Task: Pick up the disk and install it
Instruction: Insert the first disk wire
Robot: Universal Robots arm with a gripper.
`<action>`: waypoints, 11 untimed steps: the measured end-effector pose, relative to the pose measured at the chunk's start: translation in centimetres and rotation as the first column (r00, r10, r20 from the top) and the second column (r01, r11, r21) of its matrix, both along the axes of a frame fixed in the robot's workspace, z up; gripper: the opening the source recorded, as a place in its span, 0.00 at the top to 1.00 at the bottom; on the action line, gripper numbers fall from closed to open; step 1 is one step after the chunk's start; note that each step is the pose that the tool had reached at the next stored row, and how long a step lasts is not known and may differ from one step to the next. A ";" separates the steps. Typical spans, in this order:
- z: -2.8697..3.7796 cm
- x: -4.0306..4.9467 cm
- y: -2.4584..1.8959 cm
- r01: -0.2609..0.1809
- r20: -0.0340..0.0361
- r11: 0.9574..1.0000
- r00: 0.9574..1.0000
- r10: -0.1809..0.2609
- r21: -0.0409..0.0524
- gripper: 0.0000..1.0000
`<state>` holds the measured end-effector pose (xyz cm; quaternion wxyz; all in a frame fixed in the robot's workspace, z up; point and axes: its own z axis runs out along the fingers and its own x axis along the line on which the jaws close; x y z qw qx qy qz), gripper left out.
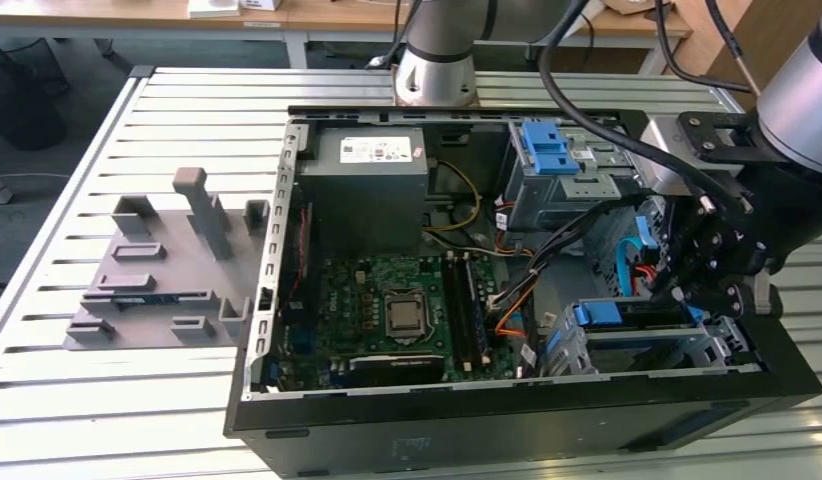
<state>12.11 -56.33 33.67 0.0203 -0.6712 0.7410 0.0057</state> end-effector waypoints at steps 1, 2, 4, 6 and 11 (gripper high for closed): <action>-0.02 0.01 -0.02 0.000 0.000 1.000 1.000 0.000 0.000 0.84; -0.05 0.02 -0.03 0.000 -0.001 1.000 1.000 0.000 0.000 0.84; -0.09 0.04 -0.05 0.000 -0.002 1.000 1.000 0.000 0.000 0.84; -0.16 0.05 -0.06 0.000 -0.004 1.000 1.000 0.000 0.000 0.84; -0.30 0.08 -0.08 0.000 -0.007 1.000 1.000 0.000 0.000 0.84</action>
